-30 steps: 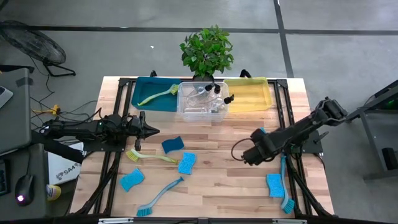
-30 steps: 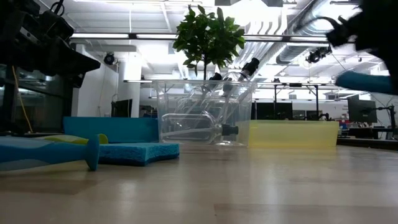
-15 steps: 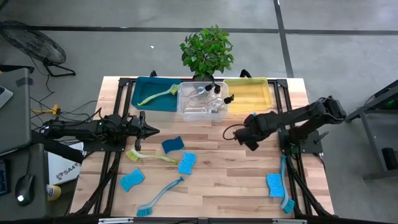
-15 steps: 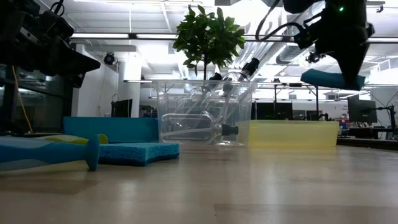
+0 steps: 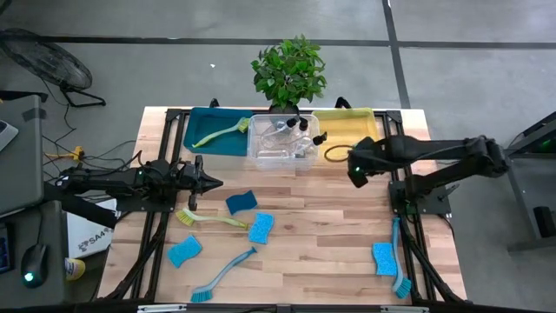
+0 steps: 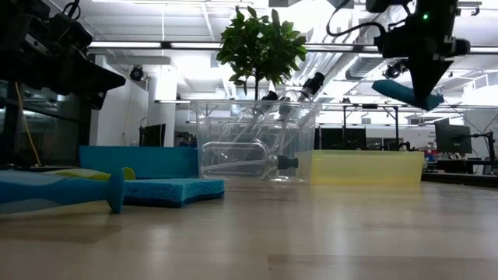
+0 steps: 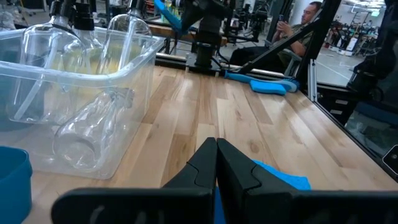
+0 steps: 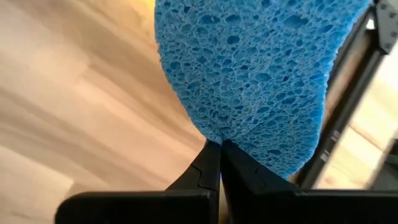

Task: Pick & Place Kitchen Sink Supplies
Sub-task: Put the light blue sponge into the yellow bin

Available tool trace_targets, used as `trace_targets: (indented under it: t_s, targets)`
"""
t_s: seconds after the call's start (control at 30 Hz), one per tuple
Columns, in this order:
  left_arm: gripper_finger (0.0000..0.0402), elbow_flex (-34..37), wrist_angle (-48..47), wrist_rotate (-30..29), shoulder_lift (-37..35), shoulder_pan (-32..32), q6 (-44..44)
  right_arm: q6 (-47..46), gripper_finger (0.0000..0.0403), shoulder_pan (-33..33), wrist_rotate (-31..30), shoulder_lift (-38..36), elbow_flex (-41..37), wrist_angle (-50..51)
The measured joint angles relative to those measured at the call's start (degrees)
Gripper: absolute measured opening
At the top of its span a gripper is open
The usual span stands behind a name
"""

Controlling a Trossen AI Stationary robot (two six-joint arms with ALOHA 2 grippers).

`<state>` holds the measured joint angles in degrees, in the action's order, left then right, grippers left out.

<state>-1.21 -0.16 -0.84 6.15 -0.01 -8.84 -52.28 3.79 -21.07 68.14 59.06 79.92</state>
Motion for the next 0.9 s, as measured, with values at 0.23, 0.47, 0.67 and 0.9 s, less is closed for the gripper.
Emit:
trace_targets:
  t_s: [0.23, 0.47, 0.67, 0.9]
  targets:
    - [0.0001, 0.00, 0.00, -0.01, 0.00, 0.00, -0.01, 8.41, 0.0000, 10.58, 1.57, -5.45, -4.41, -9.45]
    - [0.0001, 0.00, 0.00, -0.02, 0.00, 0.00, 0.00, 18.31, 0.0000, 21.60, 5.91, -5.00, -4.63, -18.91]
    - [0.0001, 0.00, 0.00, -0.02, -0.02, 0.00, -0.02, 23.98, 0.0000, 29.75, 10.26, -2.82, -4.63, -25.50]
    - [0.0001, 0.00, 0.00, -0.02, 0.00, 0.00, 0.00, 28.76, 0.0000, 36.05, 15.19, 1.46, -4.63, -31.51]
